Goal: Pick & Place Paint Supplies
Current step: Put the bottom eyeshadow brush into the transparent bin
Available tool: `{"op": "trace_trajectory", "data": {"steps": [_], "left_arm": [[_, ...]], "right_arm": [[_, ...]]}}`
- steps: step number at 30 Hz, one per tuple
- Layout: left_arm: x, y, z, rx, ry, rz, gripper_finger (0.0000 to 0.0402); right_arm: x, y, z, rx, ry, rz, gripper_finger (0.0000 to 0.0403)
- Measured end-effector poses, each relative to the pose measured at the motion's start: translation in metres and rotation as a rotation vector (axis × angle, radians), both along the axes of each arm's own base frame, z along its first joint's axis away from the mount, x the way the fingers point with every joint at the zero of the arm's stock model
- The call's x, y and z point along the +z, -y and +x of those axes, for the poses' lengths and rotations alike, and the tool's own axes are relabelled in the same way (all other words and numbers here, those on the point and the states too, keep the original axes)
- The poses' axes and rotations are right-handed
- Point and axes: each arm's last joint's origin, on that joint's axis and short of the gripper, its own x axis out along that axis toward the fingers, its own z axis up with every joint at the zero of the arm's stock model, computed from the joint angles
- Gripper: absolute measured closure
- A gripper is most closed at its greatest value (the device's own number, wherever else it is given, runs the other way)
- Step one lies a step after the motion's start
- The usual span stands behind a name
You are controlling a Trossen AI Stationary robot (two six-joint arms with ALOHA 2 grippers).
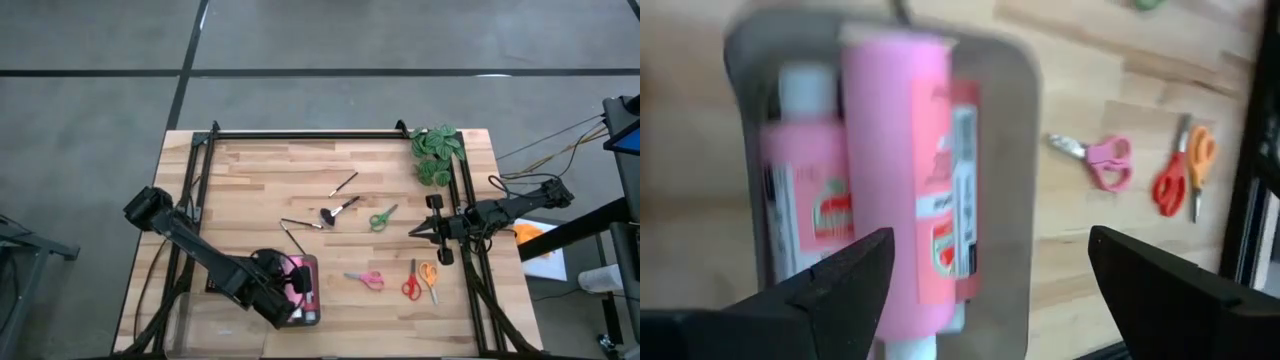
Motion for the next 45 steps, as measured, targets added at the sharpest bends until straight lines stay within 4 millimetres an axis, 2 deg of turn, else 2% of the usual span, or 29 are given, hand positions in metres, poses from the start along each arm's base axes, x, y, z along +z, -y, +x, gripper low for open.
{"op": "trace_trajectory", "data": {"steps": [4, 10, 14, 22, 25, 31, 39, 45], "left_arm": [[0.016, -0.01, -0.007, -0.065, 0.01, 0.089, 0.0064], [0.037, -0.033, -0.02, -0.05, -0.016, 0.13, 0.0064], [0.047, -0.054, -0.027, 0.058, -0.059, 0.106, 0.0064], [0.062, -0.107, -0.035, 0.347, -0.152, -0.065, 0.0078], [0.065, -0.129, -0.032, 0.326, -0.192, -0.097, 0.0097], [0.065, -0.16, -0.022, 0.14, -0.255, -0.198, 0.0124], [0.063, -0.171, -0.019, 0.172, -0.254, -0.215, 0.0128], [0.054, -0.173, -0.019, 0.342, -0.252, -0.25, 0.0128]], "right_arm": [[0.0, 0.0, 0.0, 0.0, 0.0, 0.0, 0.0388], [0.0, 0.0, 0.0, 0.0, 0.0, 0.0, 0.0388], [0.0, 0.0, 0.0, 0.0, 0.0, 0.0, 0.0388], [0.0, 0.0, 0.0, 0.0, 0.0, 0.0, 0.0388], [0.0, 0.0, 0.0, 0.0, 0.0, 0.0, 0.0388], [0.0, 0.0, 0.0, 0.0, 0.0, 0.0, 0.0388], [0.0, 0.0, 0.0, 0.0, 0.0, 0.0, 0.0388], [0.0, 0.0, 0.0, 0.0, 0.0, 0.0, 0.0388]]}}
